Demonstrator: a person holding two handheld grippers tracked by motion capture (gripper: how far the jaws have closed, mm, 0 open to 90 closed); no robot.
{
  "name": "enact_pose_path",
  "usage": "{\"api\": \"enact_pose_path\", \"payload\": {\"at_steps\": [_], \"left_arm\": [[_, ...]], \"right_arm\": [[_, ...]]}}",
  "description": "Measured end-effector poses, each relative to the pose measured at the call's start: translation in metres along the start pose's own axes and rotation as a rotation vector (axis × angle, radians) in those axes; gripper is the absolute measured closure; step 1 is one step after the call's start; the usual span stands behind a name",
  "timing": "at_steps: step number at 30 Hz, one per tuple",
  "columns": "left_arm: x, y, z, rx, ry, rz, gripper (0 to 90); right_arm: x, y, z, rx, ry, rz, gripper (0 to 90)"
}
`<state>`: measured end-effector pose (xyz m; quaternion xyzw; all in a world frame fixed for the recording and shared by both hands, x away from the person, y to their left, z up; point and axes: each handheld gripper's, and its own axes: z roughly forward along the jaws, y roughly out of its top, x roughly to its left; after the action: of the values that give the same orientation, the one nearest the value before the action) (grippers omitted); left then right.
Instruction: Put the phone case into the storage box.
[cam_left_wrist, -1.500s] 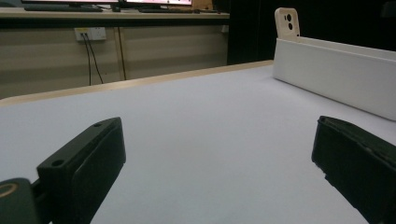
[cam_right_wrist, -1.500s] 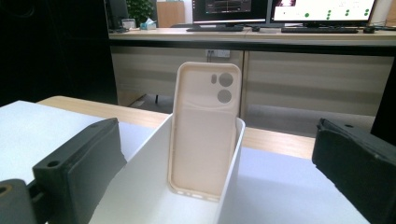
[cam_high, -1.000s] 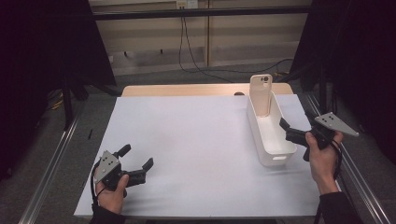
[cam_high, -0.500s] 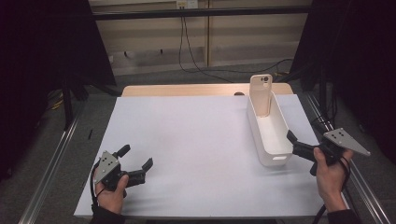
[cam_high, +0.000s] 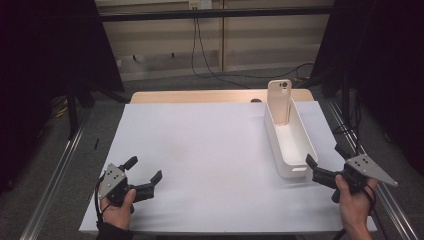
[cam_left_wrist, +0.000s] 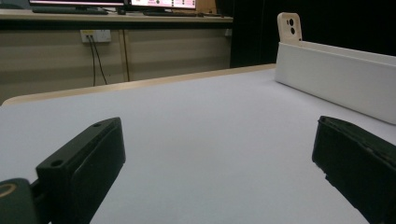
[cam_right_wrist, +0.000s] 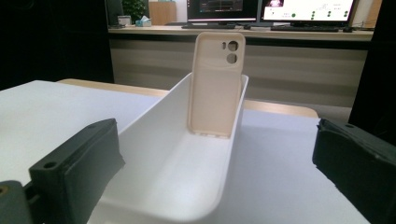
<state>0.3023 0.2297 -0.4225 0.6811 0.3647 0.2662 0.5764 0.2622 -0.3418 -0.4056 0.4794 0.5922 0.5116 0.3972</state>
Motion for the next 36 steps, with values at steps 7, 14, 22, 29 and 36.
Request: {"api": "enact_pose_path", "payload": {"at_steps": [7,14,22,29,36], "left_arm": [[-0.002,0.000,-0.002,-0.003,-0.007,0.008,2.5],[0.000,-0.001,-0.005,0.003,0.012,-0.003,2.5],[0.001,-0.003,-0.009,0.017,0.035,-0.003,2.7],[0.002,-0.004,-0.013,0.016,0.040,-0.015,2.7],[0.003,-0.004,-0.012,0.015,0.044,-0.029,2.7]], "right_arm": [[0.012,-0.007,-0.017,-0.004,-0.011,-0.012,0.7],[0.018,-0.011,-0.032,-0.046,-0.018,-0.011,0.4],[0.014,-0.021,-0.044,-0.022,-0.044,0.025,0.2],[0.010,-0.027,-0.051,-0.007,-0.069,0.038,0.2],[0.012,-0.033,-0.056,0.002,-0.073,0.033,0.1]]}}
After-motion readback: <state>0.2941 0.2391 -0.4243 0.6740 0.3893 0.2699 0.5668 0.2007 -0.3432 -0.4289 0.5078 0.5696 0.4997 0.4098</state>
